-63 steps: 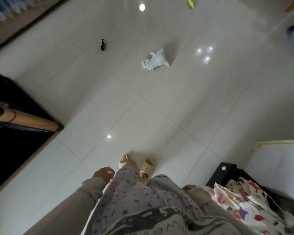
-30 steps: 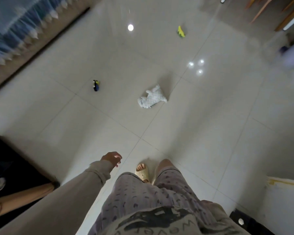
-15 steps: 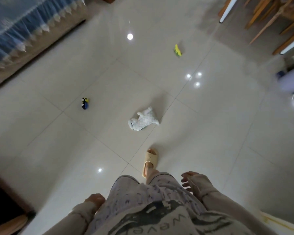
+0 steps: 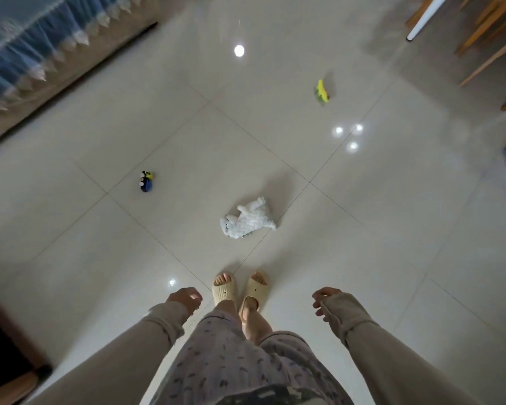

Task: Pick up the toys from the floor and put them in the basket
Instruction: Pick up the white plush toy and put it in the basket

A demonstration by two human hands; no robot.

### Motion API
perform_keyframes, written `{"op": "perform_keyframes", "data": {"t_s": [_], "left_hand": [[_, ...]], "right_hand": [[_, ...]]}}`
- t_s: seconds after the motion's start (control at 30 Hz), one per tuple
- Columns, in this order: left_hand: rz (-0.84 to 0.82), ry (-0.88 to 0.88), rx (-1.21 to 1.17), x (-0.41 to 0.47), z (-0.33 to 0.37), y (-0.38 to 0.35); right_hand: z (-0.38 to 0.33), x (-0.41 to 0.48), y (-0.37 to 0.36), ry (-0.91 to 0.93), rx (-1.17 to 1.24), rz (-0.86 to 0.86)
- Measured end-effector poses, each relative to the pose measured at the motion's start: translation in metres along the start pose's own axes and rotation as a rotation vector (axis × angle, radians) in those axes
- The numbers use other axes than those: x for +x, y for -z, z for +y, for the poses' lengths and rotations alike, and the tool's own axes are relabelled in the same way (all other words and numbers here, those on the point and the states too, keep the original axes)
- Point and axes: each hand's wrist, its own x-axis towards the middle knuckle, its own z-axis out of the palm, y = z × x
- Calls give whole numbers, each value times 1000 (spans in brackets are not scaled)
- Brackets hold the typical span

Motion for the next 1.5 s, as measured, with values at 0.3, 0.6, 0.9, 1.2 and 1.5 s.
{"op": "perform_keyframes", "data": {"t_s": [0.3,0.6,0.9,1.2,1.5], "left_hand": [[-15,68,170,74,36,29],[-63,-2,113,195,63,26],[-21,-48,-37,389,80,-16],[22,86,-803,589,89,-53],[14,103,-1196,594,84,-61]], "right_hand": [[-5,51,-19,-179,48,-28],[-97,175,-27,-143,198,-84],[-133,380,-74,26,85,-57],[-167,595,-128,97,163,53],[-141,601,-158,114,171,-95]]}}
